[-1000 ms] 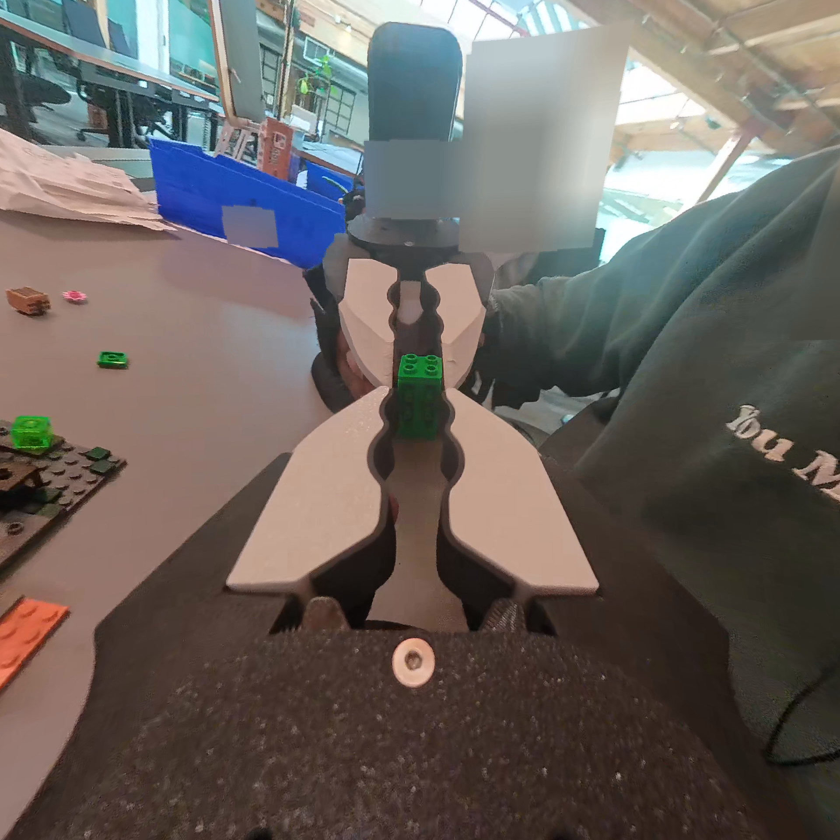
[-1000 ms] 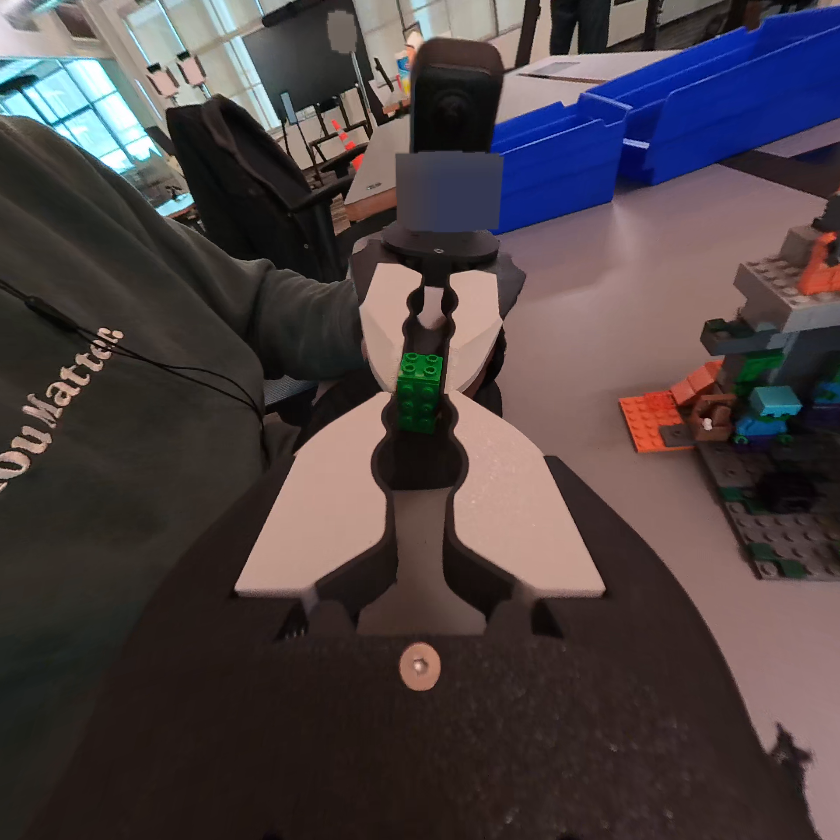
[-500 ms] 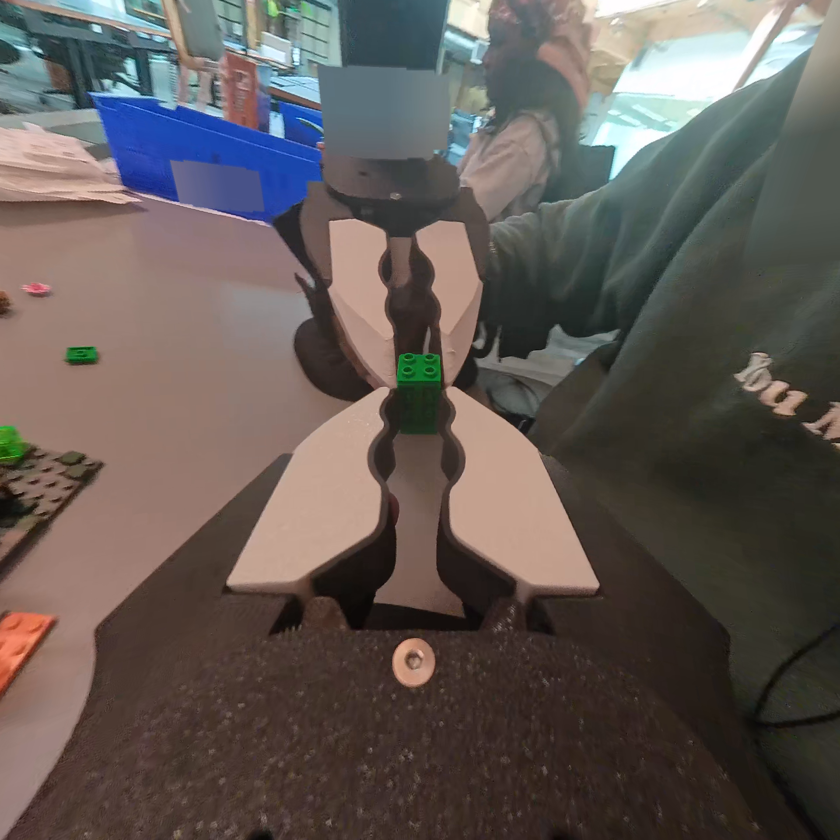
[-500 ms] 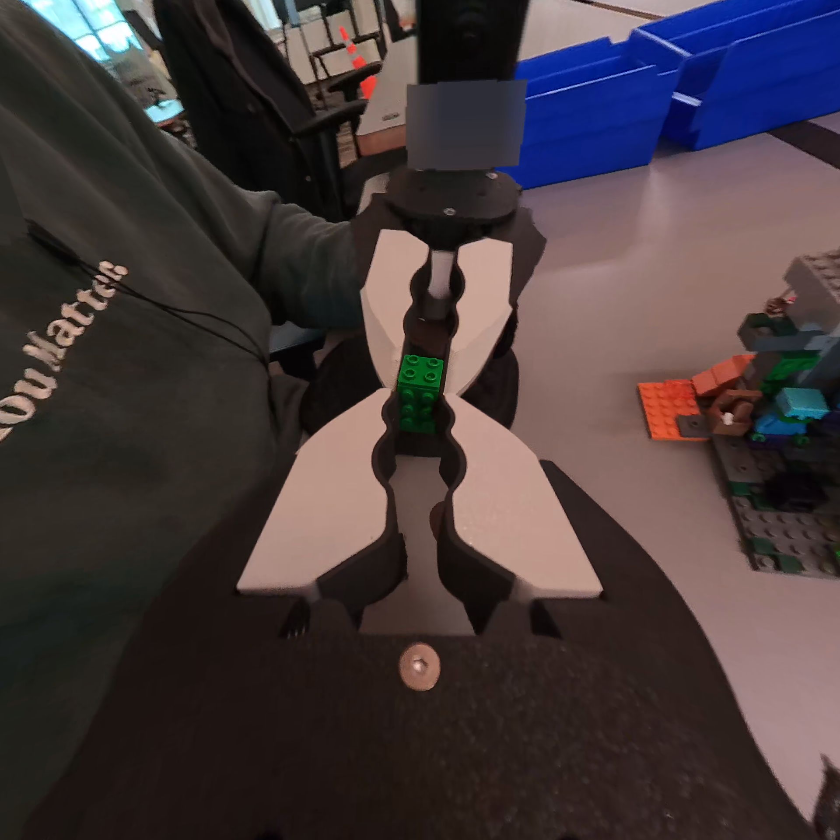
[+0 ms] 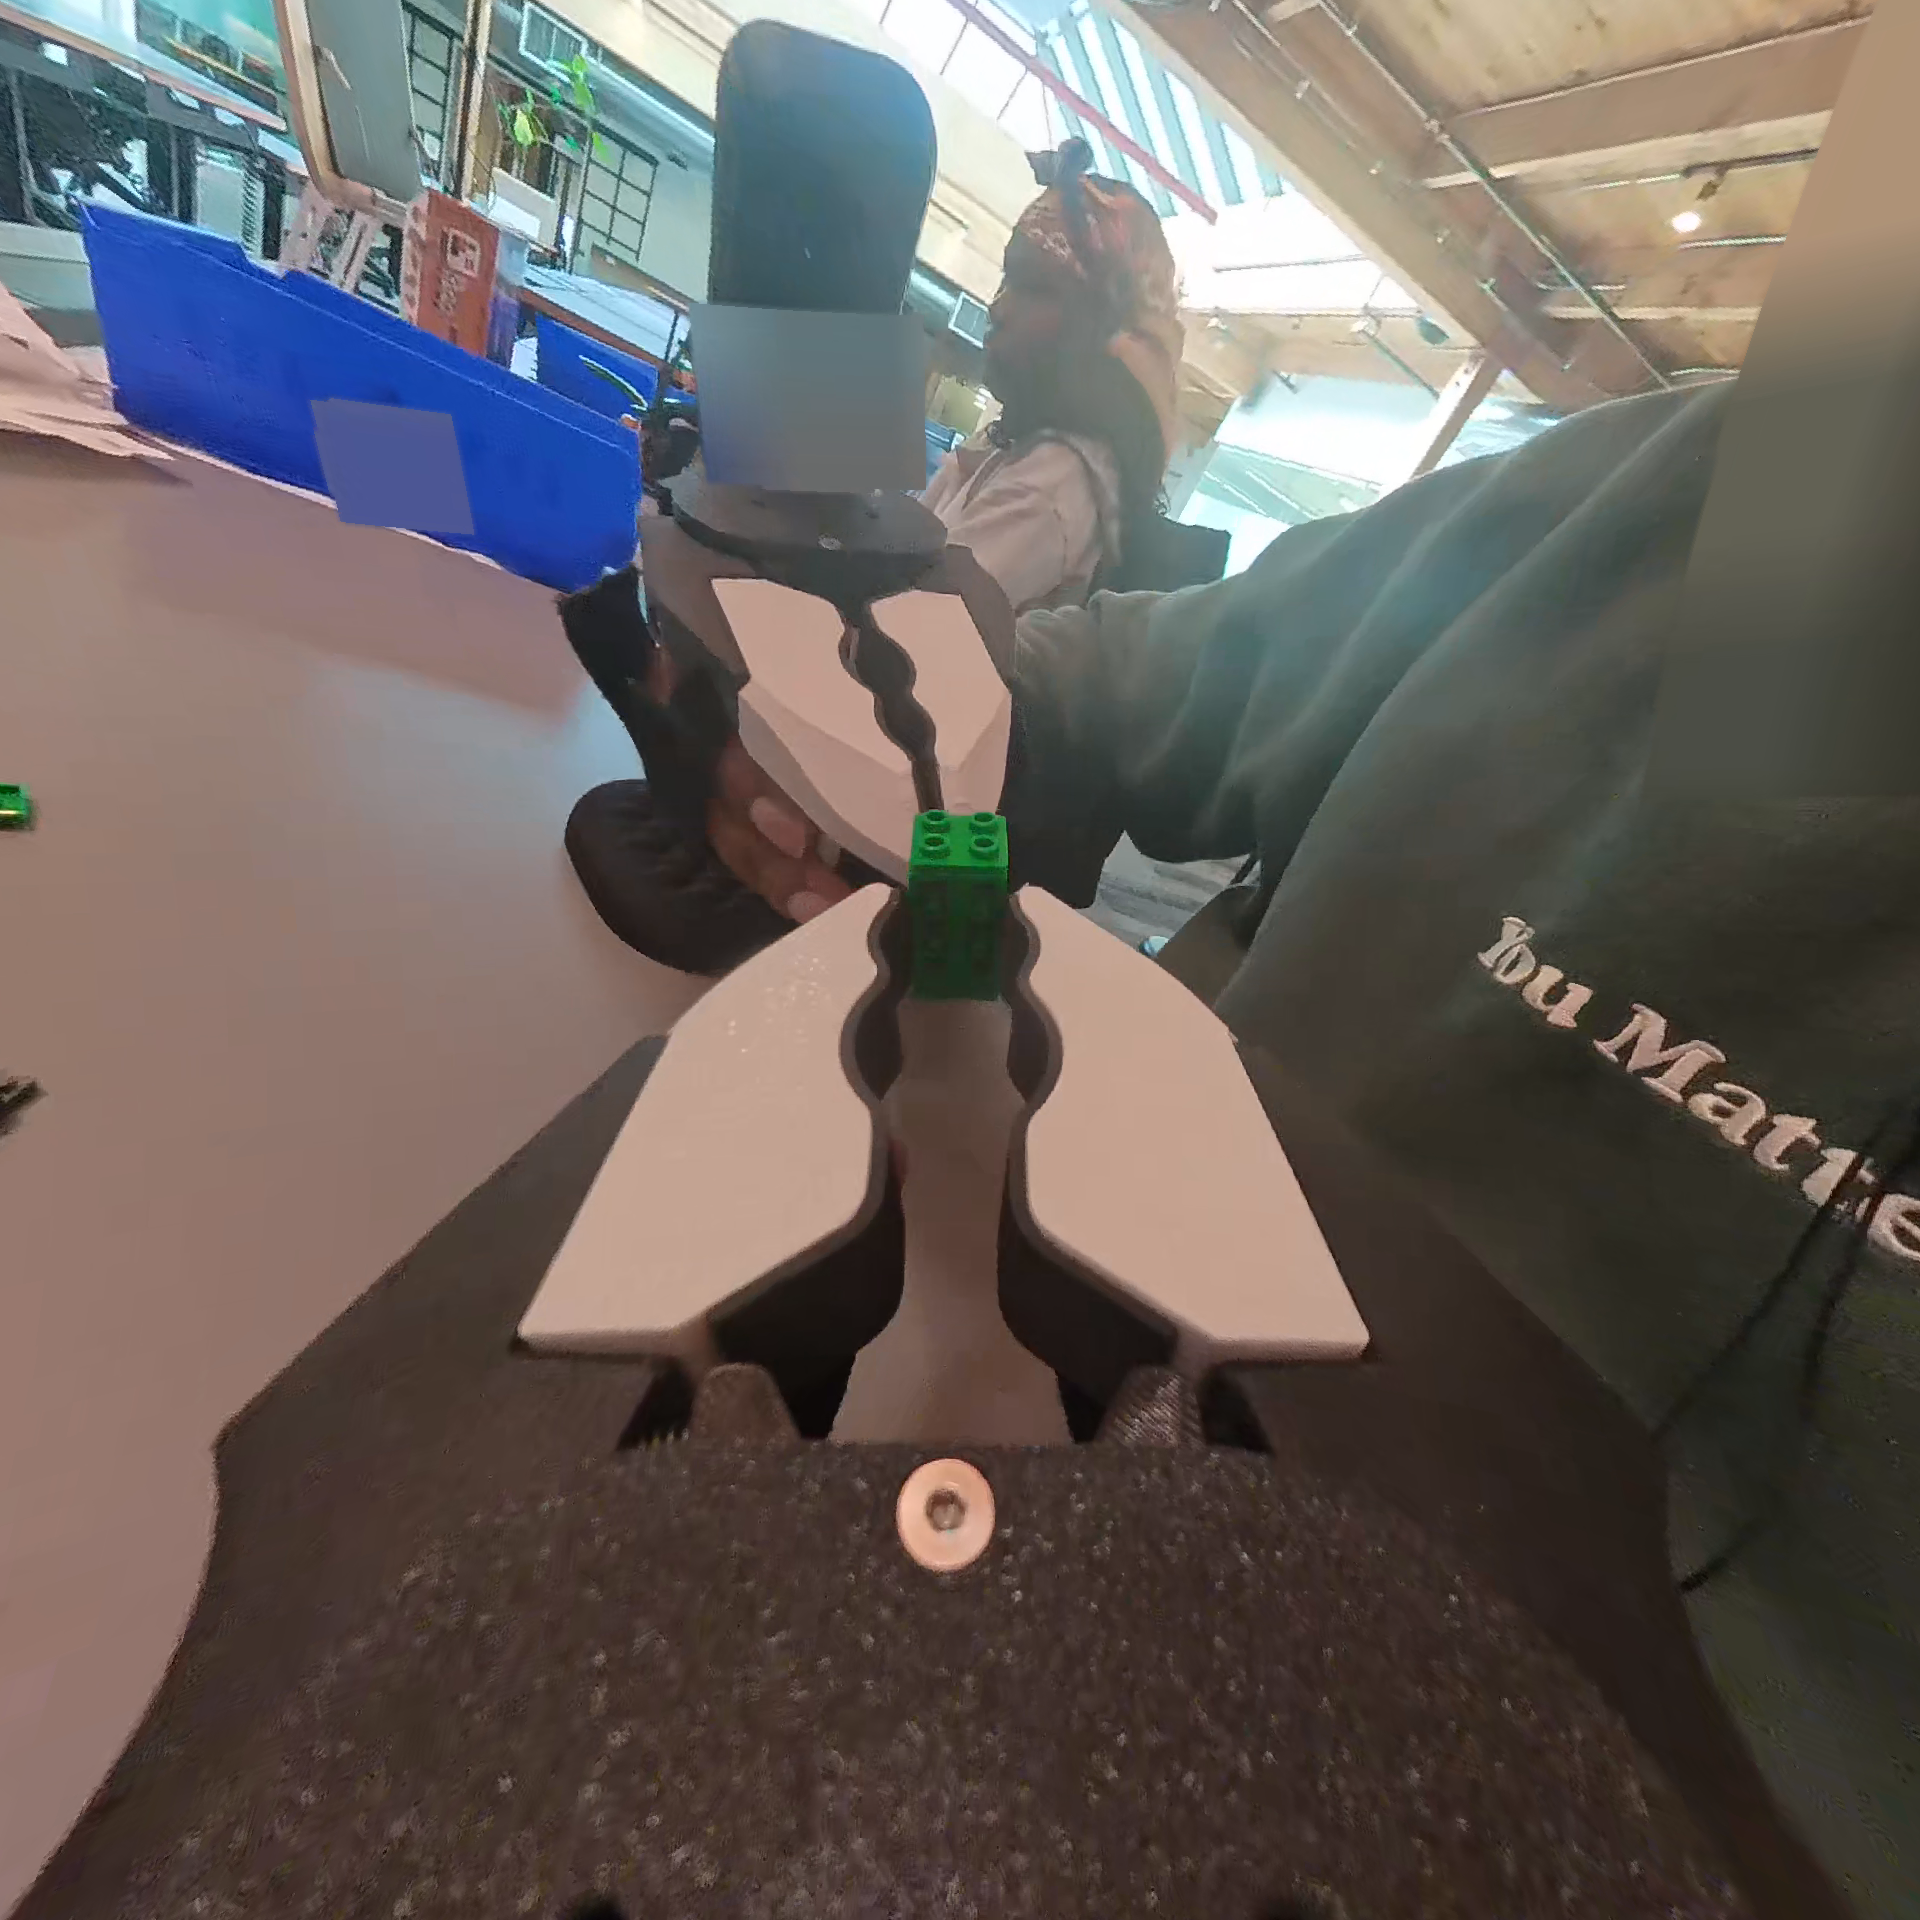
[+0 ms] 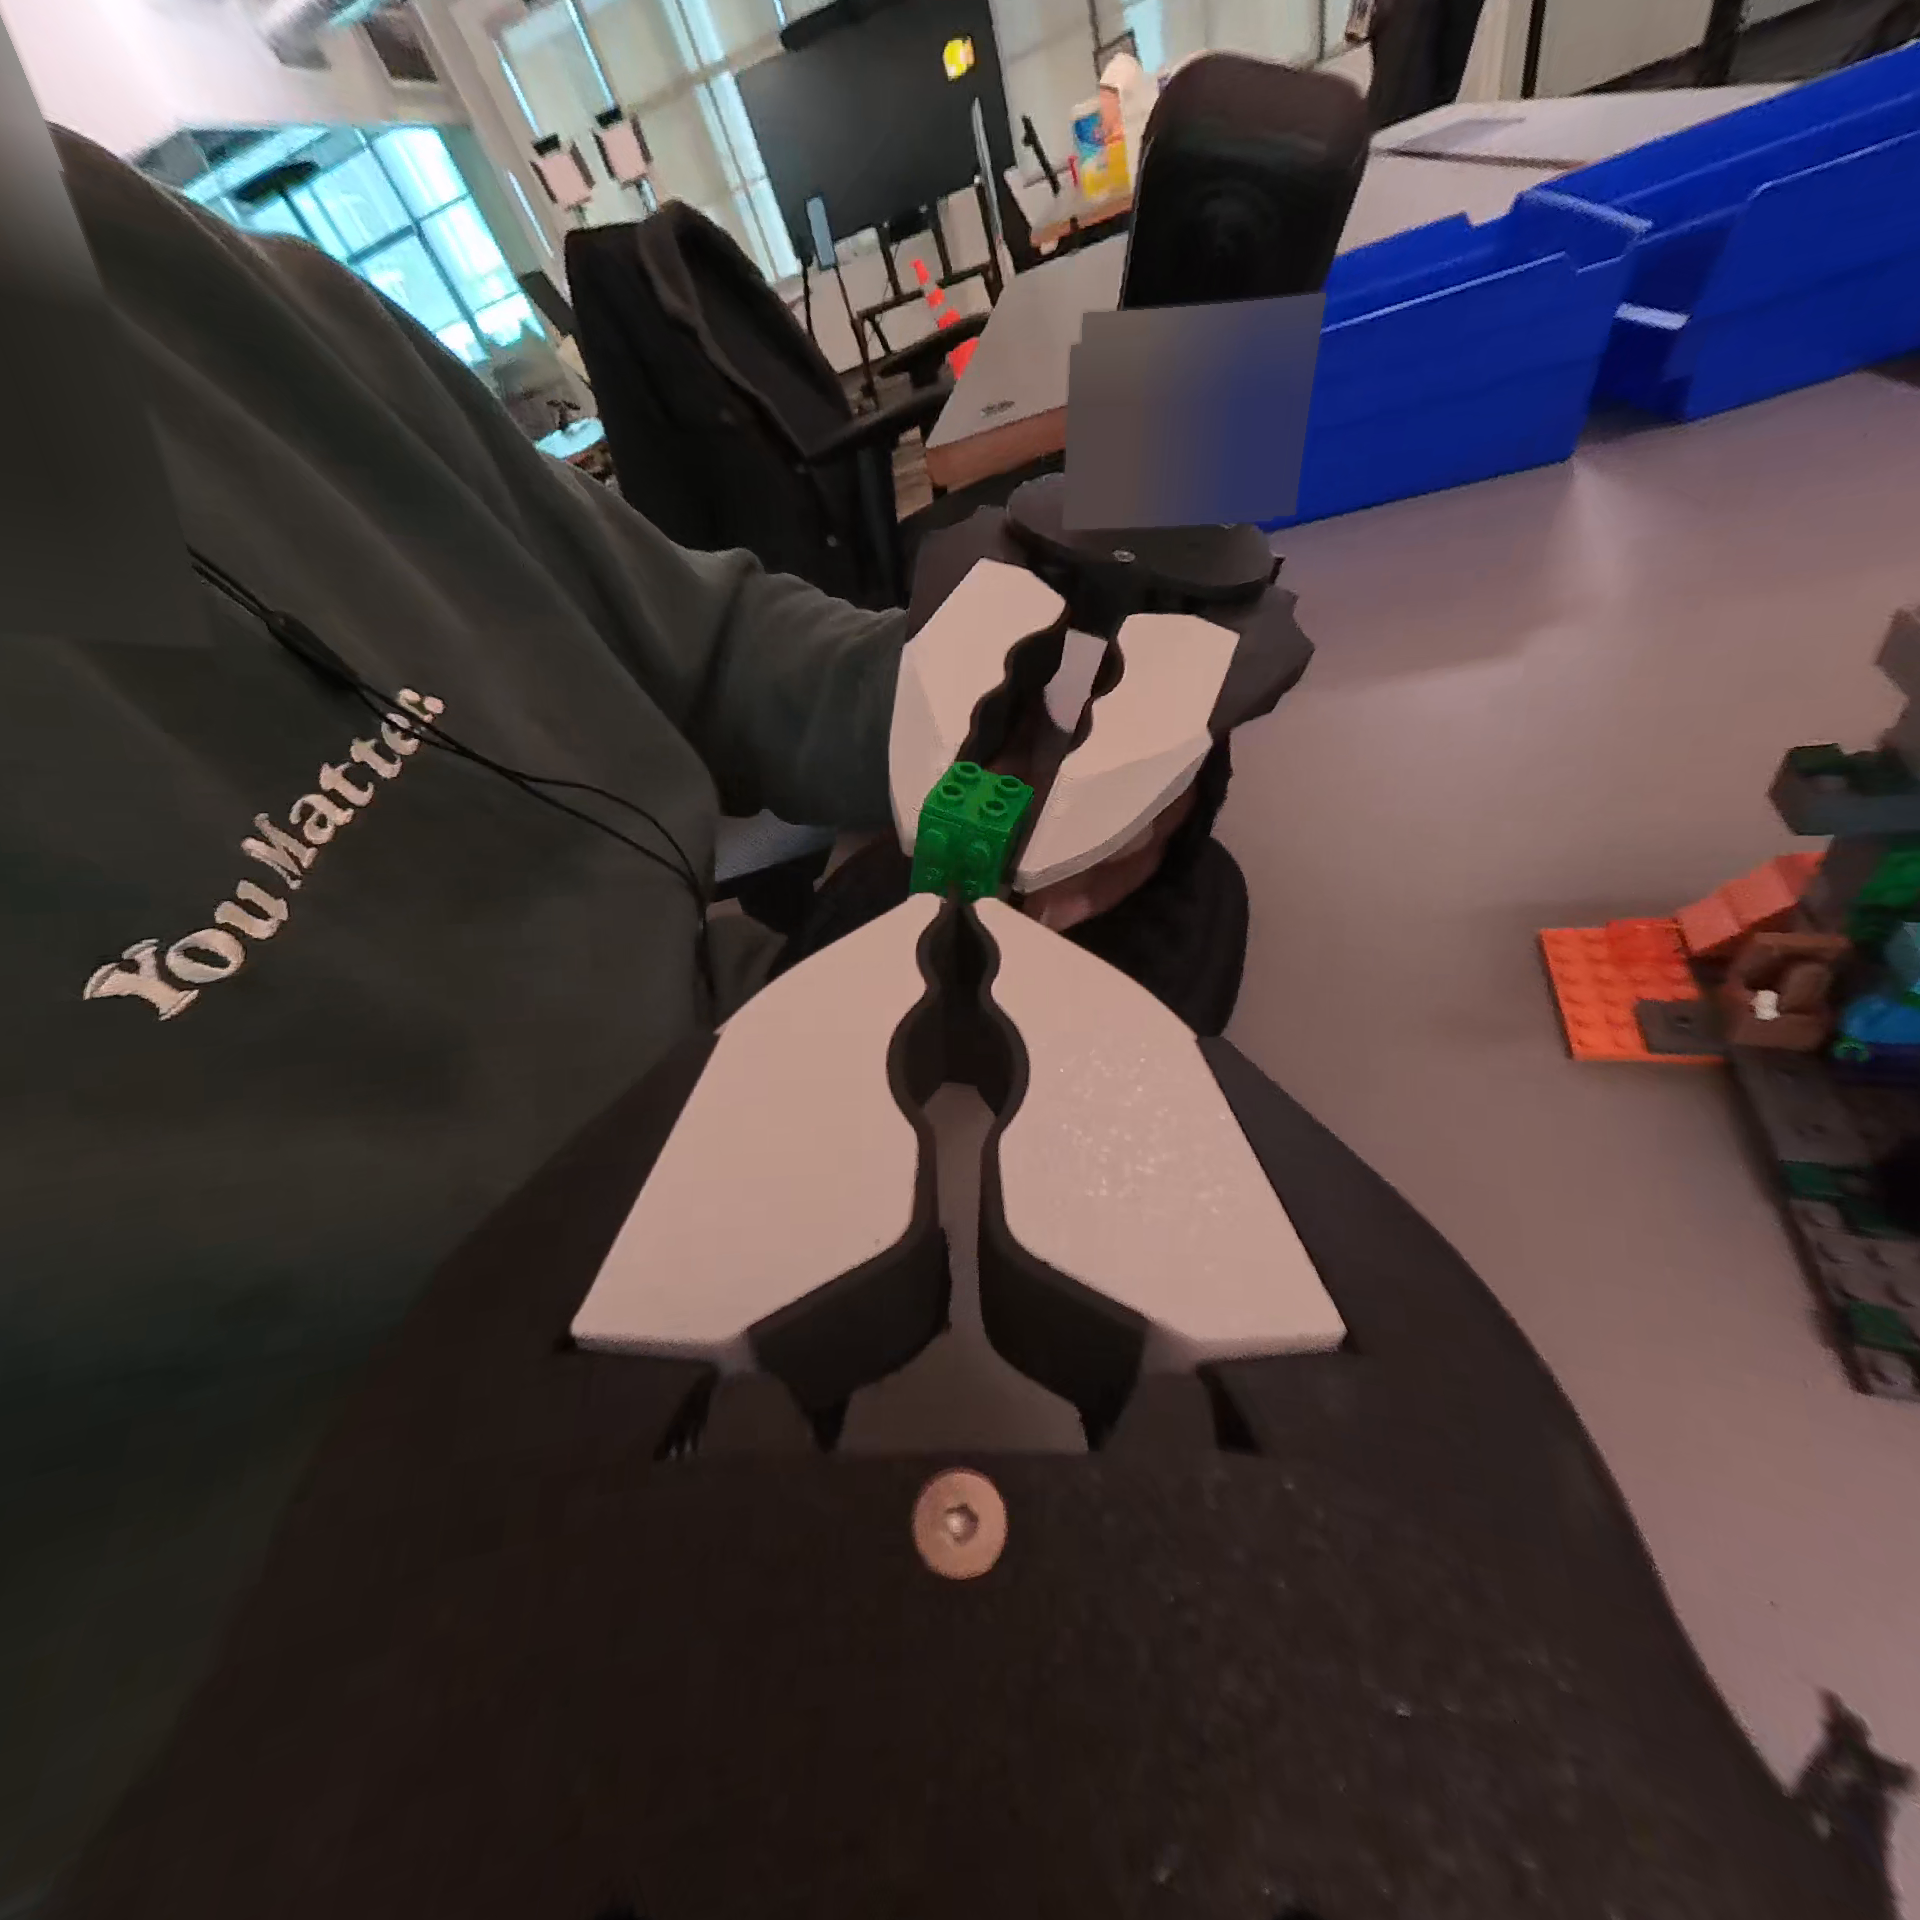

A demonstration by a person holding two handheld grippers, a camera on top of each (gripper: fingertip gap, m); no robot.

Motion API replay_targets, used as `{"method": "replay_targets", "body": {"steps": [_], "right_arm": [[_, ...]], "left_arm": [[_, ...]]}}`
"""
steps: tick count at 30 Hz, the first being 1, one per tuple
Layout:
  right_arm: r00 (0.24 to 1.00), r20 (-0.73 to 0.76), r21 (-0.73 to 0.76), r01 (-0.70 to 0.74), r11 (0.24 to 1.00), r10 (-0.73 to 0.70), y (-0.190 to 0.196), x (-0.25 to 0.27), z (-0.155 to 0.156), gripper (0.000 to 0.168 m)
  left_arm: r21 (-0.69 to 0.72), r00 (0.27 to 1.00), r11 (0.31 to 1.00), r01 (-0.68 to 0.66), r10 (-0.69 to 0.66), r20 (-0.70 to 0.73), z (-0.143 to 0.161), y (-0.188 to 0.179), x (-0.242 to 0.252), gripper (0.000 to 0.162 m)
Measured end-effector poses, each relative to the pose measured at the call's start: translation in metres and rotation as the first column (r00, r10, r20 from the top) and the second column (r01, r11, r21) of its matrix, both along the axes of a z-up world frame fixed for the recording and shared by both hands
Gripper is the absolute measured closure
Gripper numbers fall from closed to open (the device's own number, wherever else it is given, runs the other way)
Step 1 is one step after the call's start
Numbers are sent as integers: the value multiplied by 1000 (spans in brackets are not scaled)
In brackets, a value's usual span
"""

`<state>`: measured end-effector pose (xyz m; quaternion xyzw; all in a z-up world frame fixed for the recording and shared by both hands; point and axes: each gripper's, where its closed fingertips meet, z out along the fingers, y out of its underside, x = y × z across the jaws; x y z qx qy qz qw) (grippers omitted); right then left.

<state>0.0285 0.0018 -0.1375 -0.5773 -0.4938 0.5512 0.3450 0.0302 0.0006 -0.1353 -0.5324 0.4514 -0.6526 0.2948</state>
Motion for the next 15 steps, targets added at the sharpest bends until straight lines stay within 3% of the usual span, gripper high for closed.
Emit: {"method": "replay_targets", "body": {"steps": [5,15], "right_arm": [[998,12,10,58,998,-58,5,0,-1,147],[996,-14,50,90,995,-89,4,0,5,144]], "left_arm": [[17,999,999,-36,36,-7,-4,6,2,145],[43,999,998,-42,41,15,1,4,2,145]]}}
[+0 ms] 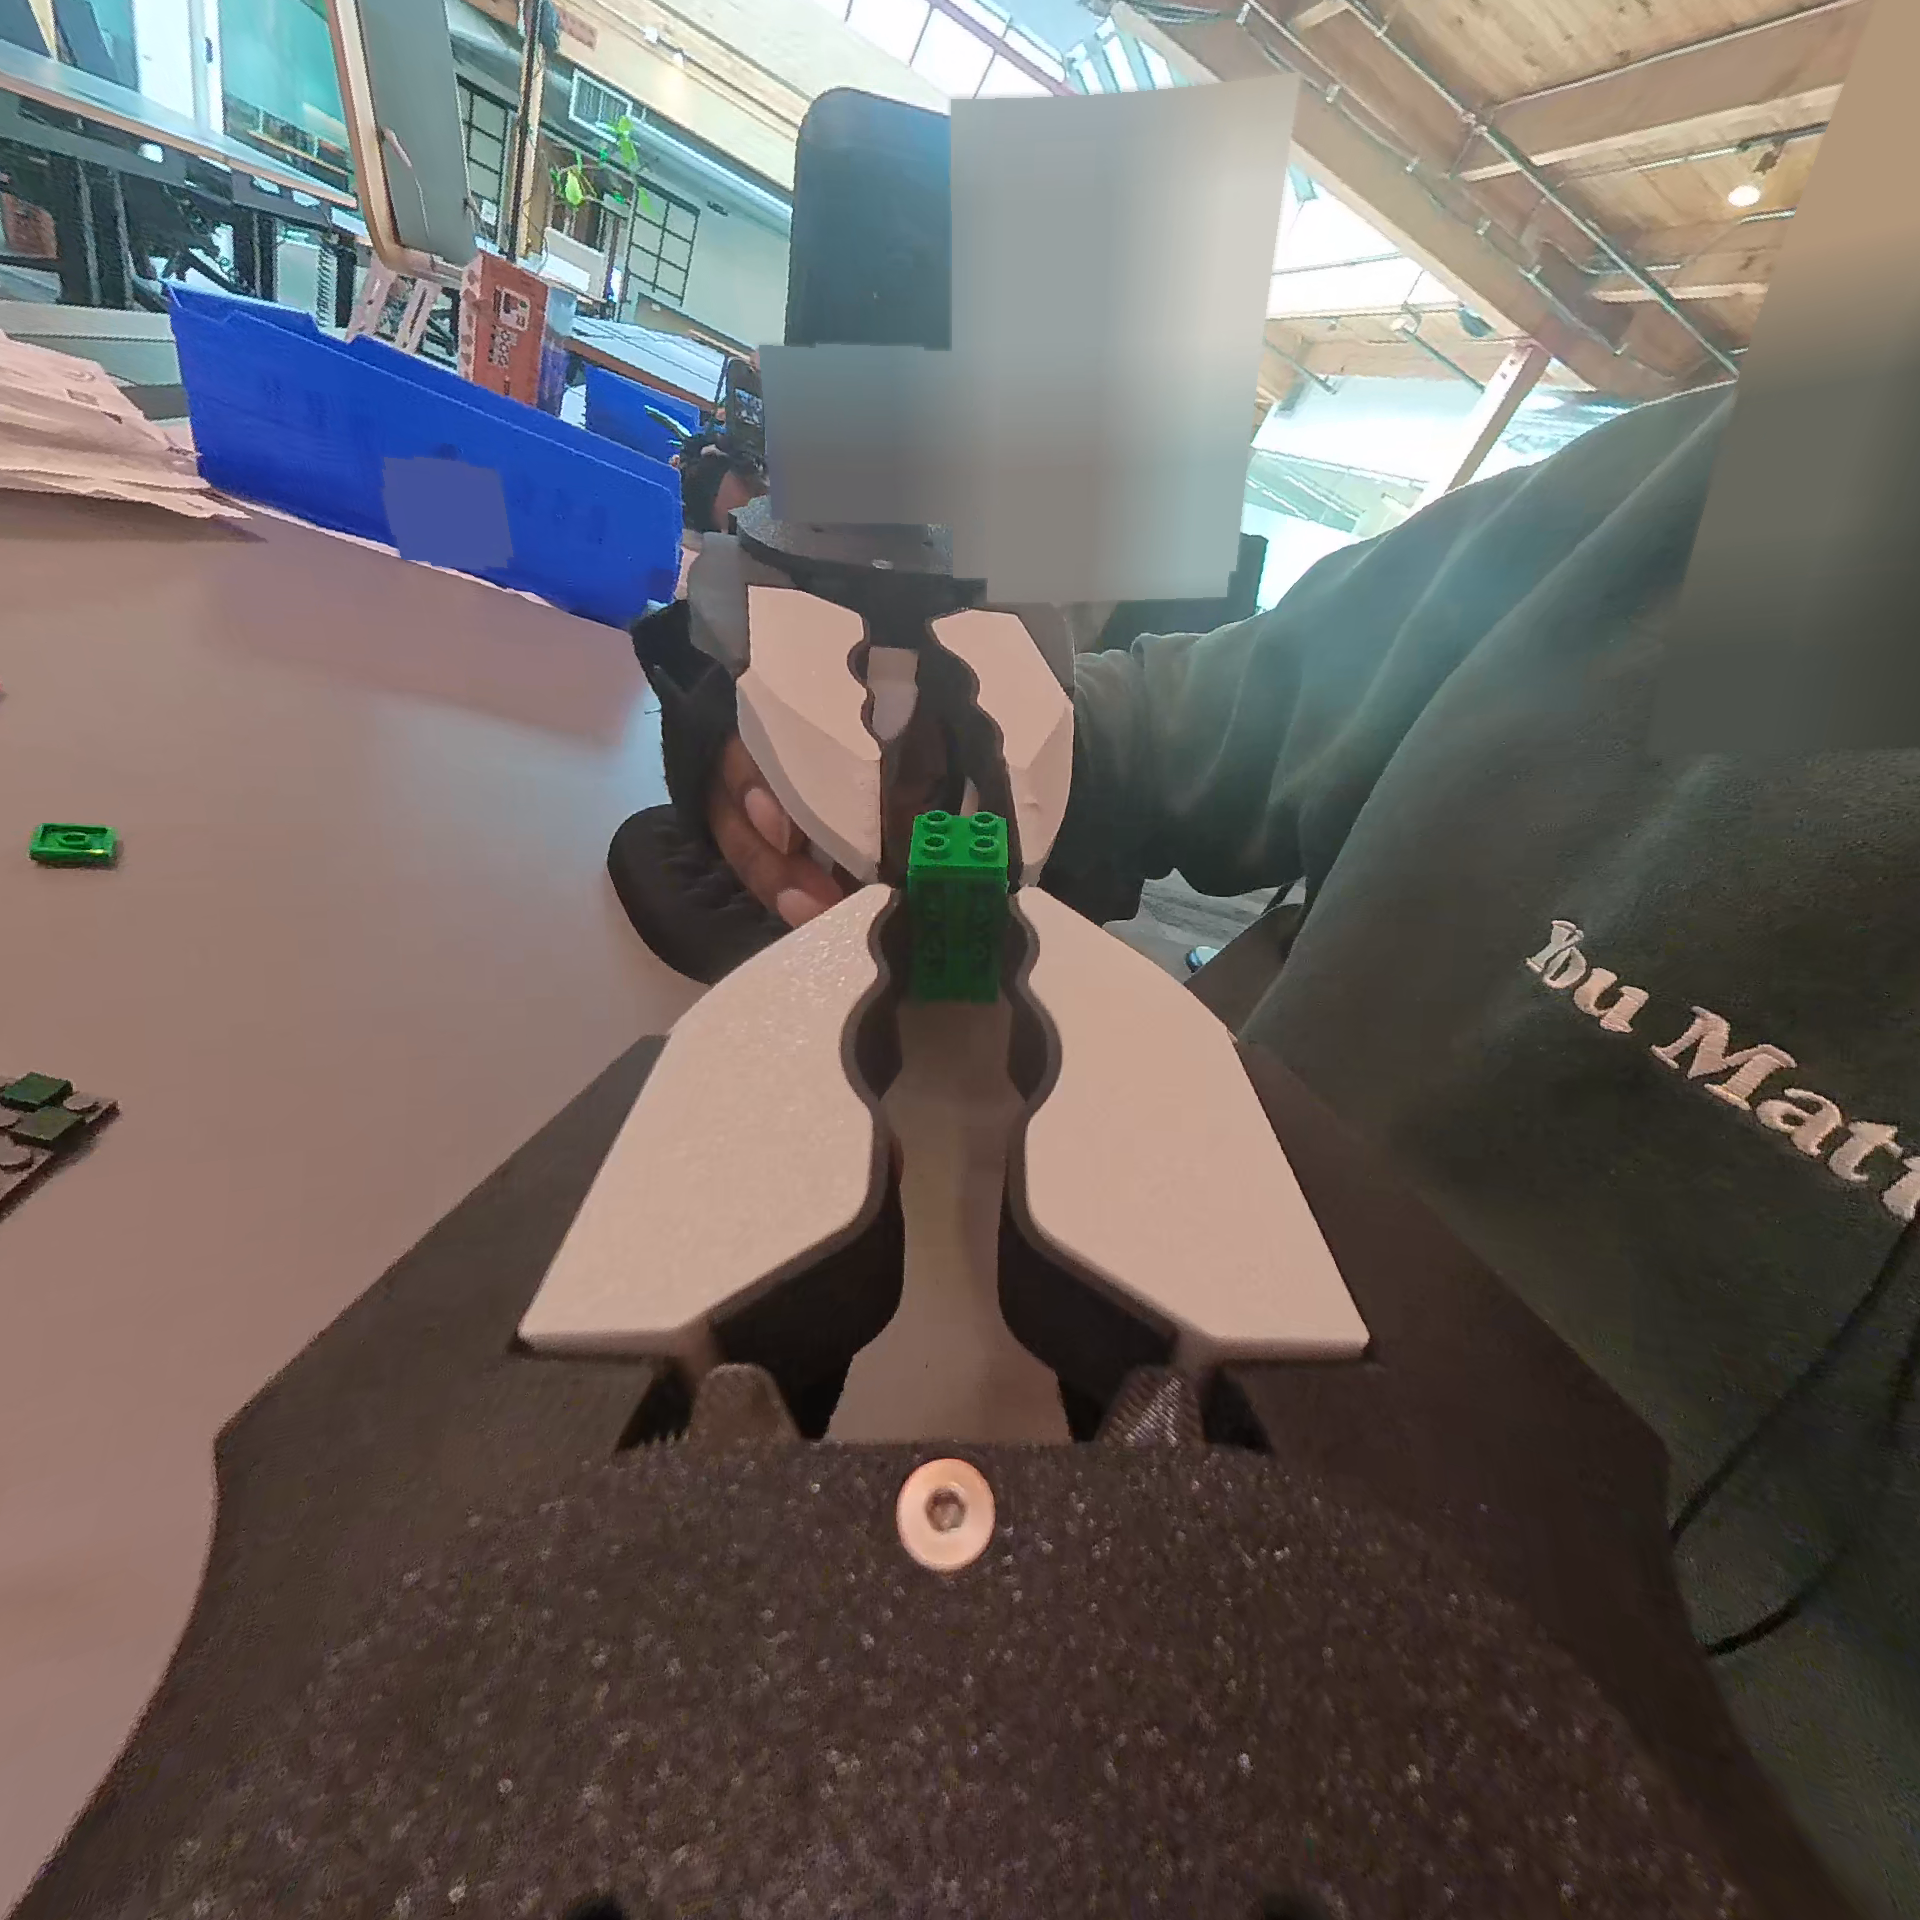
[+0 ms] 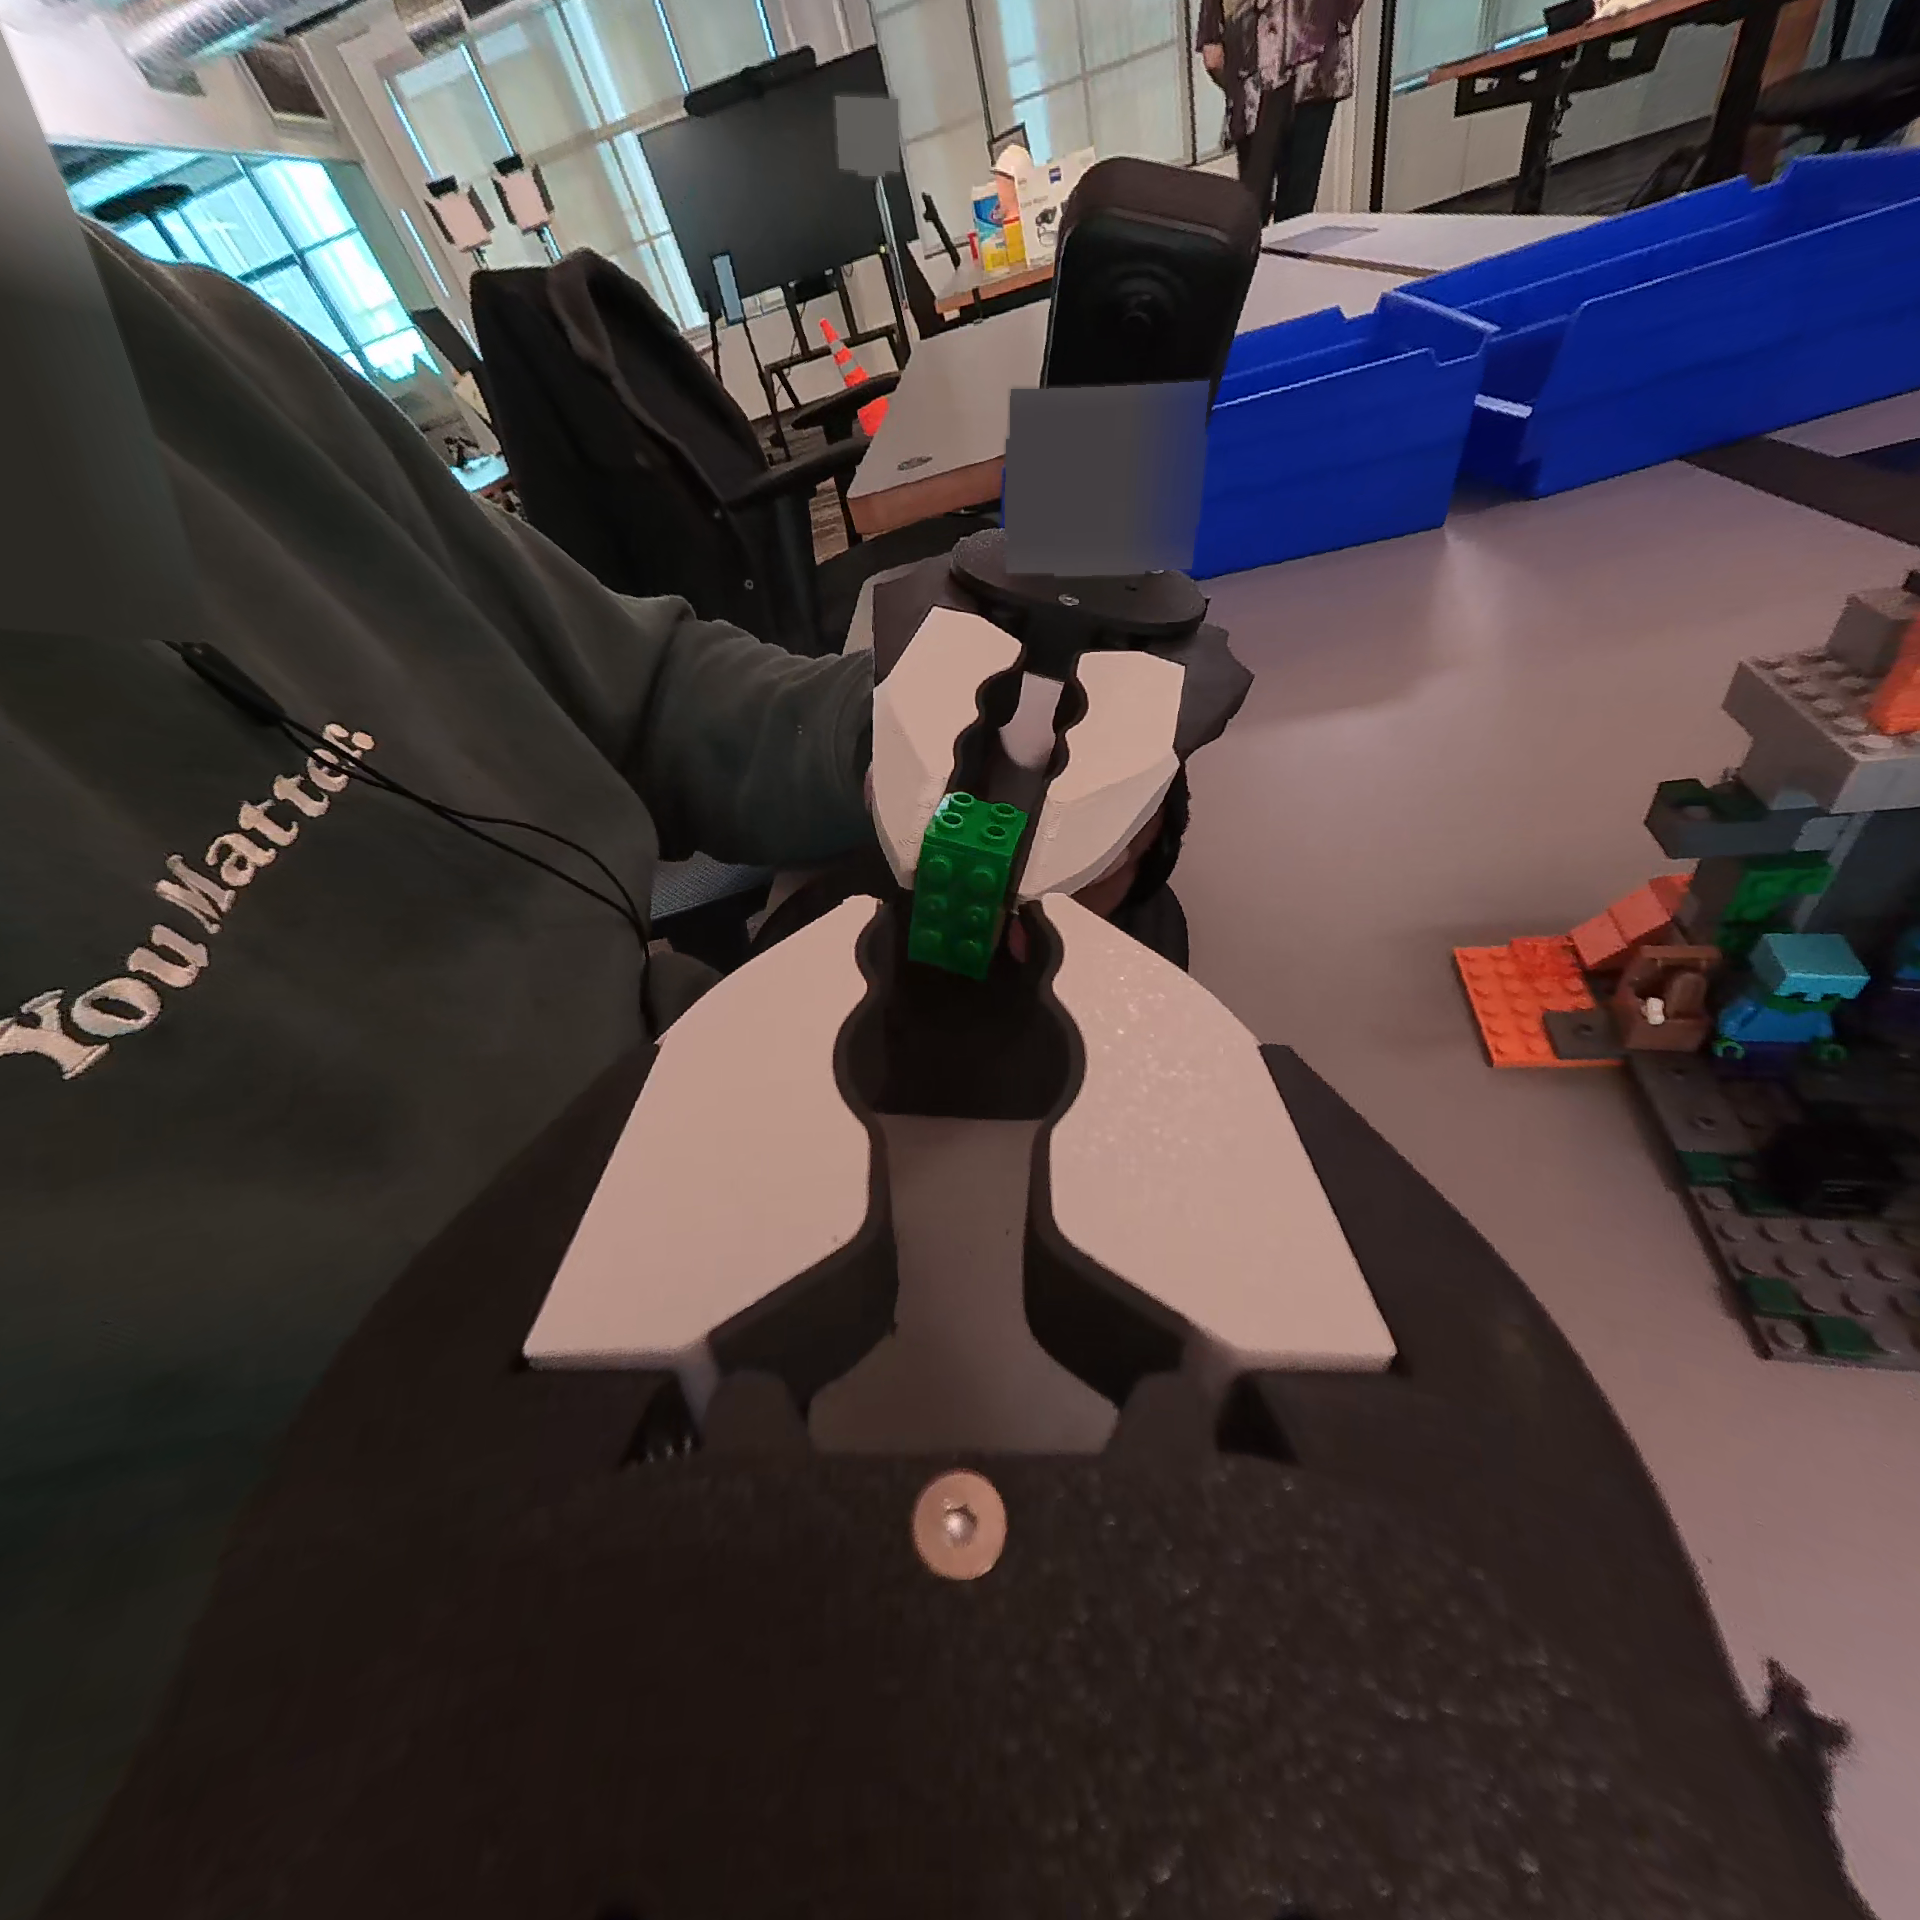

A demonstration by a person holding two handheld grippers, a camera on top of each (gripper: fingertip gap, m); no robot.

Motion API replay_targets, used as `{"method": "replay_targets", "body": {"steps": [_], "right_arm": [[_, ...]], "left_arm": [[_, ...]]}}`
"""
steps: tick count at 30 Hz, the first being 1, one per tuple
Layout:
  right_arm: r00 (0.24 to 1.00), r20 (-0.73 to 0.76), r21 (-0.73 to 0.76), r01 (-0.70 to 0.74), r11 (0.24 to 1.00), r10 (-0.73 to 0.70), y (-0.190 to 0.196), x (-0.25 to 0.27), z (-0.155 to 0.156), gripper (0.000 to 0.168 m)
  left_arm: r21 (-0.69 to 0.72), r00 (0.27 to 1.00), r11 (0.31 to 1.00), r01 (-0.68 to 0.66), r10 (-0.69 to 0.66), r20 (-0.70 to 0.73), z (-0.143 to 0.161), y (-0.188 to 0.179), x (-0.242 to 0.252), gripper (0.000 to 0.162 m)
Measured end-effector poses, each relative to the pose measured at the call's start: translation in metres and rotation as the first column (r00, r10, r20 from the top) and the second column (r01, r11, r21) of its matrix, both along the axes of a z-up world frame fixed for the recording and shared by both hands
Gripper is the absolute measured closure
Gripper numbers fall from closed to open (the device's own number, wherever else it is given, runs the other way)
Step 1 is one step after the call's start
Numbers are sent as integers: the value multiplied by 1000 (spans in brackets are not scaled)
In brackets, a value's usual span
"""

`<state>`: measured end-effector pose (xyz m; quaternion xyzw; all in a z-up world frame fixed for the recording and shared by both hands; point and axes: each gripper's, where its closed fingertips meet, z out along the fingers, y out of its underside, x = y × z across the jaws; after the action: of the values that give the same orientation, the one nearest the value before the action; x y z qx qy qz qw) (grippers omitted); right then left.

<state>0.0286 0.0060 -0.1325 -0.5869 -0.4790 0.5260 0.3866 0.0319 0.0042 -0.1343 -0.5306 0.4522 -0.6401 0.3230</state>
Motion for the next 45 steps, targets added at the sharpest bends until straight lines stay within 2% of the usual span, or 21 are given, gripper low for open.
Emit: {"method": "replay_targets", "body": {"steps": [6,8,11,19,26,34,41,45], "right_arm": [[1000,-1,35,4,999,-4,-3,-1,2,143],[1000,2,57,18,998,-18,-3,-2,3,143],[999,8,97,39,995,-40,-3,-2,4,152],[995,2,175,102,979,-104,0,1,12,153],[981,-43,222,194,956,-189,0,1,20,152],[952,-88,277,305,911,-292,5,1,25,152],[943,-147,246,327,913,-298,10,10,32,152],[948,-94,269,317,909,-303,18,21,26,152]], "left_arm": [[64,1000,998,-17,17,-1,1,-3,2,145],[115,999,993,-39,41,-11,0,-4,4,145],[191,996,978,-80,87,-27,-1,-4,6,146],[297,980,935,-193,199,11,7,0,8,145],[263,961,924,-278,269,70,15,0,7,145],[286,924,879,-382,363,117,19,6,4,145],[228,930,902,-367,349,117,18,13,1,145],[215,934,909,-357,348,80,12,20,1,145]]}}
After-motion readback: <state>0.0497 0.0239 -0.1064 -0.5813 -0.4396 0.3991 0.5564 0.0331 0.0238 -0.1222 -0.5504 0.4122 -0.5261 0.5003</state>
